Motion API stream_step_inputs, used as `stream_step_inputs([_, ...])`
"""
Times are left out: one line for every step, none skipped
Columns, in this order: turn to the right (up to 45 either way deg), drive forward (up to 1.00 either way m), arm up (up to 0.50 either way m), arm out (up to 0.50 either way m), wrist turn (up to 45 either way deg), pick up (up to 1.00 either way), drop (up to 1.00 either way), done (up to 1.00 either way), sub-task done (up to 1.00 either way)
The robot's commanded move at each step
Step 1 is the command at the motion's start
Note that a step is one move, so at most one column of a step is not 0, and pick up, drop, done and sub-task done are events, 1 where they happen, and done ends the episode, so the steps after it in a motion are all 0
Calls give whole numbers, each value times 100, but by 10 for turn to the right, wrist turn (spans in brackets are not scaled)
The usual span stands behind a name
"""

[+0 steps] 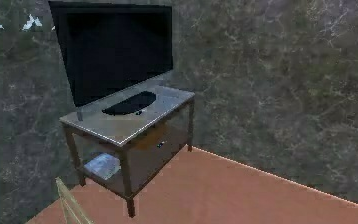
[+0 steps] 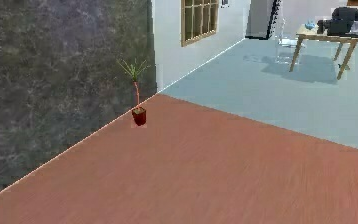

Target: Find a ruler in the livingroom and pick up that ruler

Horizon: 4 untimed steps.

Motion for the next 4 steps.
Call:
stream_step_inputs([-450, 0, 0, 0, 0, 0, 0, 0, 0])
stream_step_inputs([-450, 0, 0, 0, 0, 0, 0, 0, 0])
stream_step_inputs([-450, 0, 0, 0, 0, 0, 0, 0, 0])
stream_step_inputs([-330, 0, 0, 0, 0, 0, 0, 0, 0])
